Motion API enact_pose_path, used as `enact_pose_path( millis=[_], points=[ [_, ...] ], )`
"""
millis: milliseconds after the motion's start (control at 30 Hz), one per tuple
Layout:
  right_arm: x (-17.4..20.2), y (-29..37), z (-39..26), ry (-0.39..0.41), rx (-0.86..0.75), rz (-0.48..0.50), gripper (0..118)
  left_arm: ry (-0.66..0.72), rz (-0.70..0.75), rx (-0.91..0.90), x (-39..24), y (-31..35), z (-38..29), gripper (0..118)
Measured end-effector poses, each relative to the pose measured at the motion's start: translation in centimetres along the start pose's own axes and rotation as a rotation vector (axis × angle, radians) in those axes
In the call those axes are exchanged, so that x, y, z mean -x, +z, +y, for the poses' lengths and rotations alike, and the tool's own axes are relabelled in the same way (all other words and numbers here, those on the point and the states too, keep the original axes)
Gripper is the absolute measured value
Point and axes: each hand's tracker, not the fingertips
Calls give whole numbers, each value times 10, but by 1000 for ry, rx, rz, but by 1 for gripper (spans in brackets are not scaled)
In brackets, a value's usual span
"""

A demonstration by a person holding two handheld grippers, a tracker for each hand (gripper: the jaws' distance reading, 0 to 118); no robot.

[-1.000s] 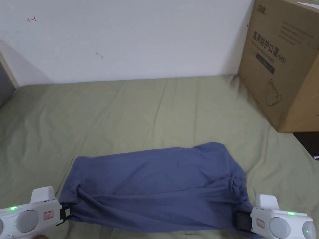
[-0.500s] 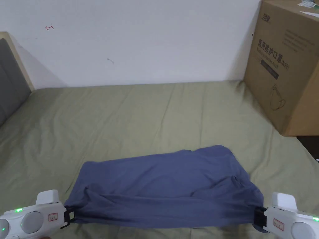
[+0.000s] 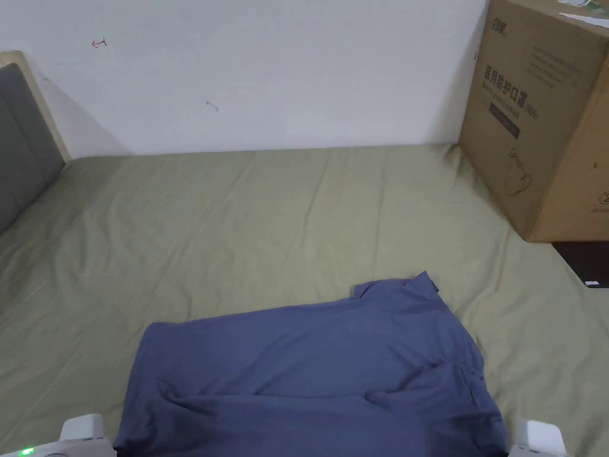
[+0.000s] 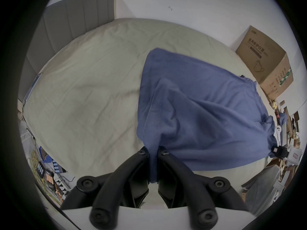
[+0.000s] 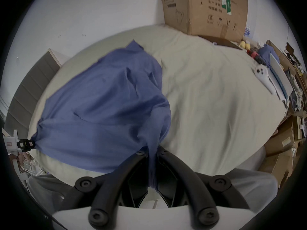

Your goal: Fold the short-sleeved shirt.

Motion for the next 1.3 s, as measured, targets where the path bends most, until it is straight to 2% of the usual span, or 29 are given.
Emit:
enact_pose_path(
  millis=[200, 233, 300, 333, 367, 400, 533, 600, 767, 833, 867, 933, 1000, 1033, 1067, 1300],
  points=[
    [5, 5, 0, -35, -18, -4, 8, 2, 29, 17, -8, -2, 0, 8],
    [8, 12, 4, -37, -27, -5, 14, 2, 28, 17, -9, 1, 2, 18],
    [11, 34, 17, -28, -73, -10, 53, 7, 30, 2, -16, 19, 6, 61],
    [15, 46, 25, -11, -122, 0, 73, 4, 5, -39, -19, 31, 8, 78],
    [20, 61, 34, 4, -180, 19, 85, 0, -48, -111, -24, 47, 12, 94],
    [22, 78, 47, 21, -250, 41, 86, 5, -74, -175, -29, 62, 18, 99],
    [48, 142, 86, 83, -478, 69, 86, -25, -125, -414, -61, 128, 41, 99],
    [64, 173, 97, 112, -609, 81, 86, -62, -117, -566, -82, 161, 49, 99],
    [91, 213, 107, 151, -800, 56, 86, -123, -34, -806, -117, 197, 55, 99],
    [96, 221, 112, 168, -843, 27, 85, -123, 5, -841, -125, 201, 55, 98],
    [99, 222, 111, 174, -856, 15, 79, -127, 7, -857, -128, 200, 55, 95],
    [105, 219, 108, 179, -873, -7, 68, -130, 1, -893, -132, 201, 50, 81],
    [108, 218, 107, 177, -891, -8, 33, -134, -8, -903, -135, 199, 47, 41],
    [110, 217, 107, 182, -898, -9, 12, -141, -5, -910, -136, 199, 46, 20],
    [112, 214, 107, 189, -904, -21, 1, -149, -4, -916, -138, 197, 45, 1],
    [121, 200, 121, 212, -896, -1, 0, -174, -19, -853, -139, 184, 65, 0]
  ],
)
